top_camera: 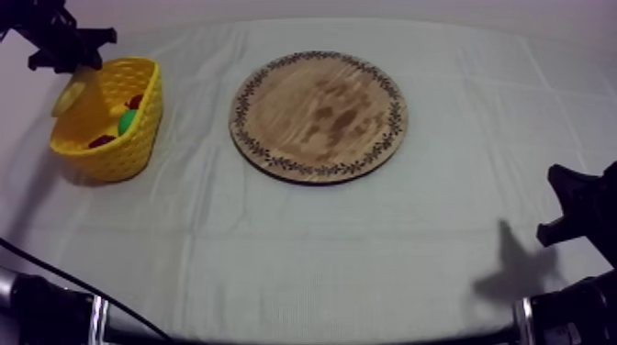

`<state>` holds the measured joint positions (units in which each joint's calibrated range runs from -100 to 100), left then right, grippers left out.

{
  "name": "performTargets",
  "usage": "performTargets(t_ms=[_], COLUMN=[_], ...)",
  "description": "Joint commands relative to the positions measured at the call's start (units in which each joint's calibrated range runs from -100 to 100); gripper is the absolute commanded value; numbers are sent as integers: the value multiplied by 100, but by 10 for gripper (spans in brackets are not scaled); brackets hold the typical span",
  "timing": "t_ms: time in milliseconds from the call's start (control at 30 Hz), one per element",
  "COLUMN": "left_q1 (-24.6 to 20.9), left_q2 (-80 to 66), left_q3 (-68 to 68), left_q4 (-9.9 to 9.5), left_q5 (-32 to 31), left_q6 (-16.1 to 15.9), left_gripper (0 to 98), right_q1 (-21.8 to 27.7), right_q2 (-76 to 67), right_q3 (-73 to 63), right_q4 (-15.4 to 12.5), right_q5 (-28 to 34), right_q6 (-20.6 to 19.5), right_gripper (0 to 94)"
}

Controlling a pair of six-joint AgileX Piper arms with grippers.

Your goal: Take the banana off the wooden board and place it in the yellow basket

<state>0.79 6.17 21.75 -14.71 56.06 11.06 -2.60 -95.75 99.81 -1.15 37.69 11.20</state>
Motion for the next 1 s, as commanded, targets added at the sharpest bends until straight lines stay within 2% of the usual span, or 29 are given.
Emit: performTargets(t_ms=[0, 600, 633, 667, 767, 833, 900, 967], left_q1=[-4, -47, -47, -47, -46, -44, -34, -14], left_q2=[37, 146, 143, 136, 110, 95, 79, 62], left_q3=[28, 417, 423, 434, 474, 483, 464, 441], left_q4=[22, 134, 138, 142, 173, 211, 245, 276], left_q5=[-8, -25, -25, -25, 46, 110, 168, 226], left_q6=[5, -68, -66, -43, 20, 50, 74, 82], left_gripper=[75, 62, 86, 153, 455, 604, 693, 740], right_q1=[0, 0, 0, 0, 0, 0, 0, 0], right_q2=[0, 0, 0, 0, 0, 0, 0, 0], right_q3=[-3, -3, -3, -3, -3, -3, -3, -3], right_q4=[0, 0, 0, 0, 0, 0, 0, 0], right_q5=[-3, -3, -3, -3, -3, -3, -3, -3], right_q6=[1, 1, 1, 1, 1, 1, 1, 1], right_gripper=[3, 3, 3, 3, 3, 3, 3, 3])
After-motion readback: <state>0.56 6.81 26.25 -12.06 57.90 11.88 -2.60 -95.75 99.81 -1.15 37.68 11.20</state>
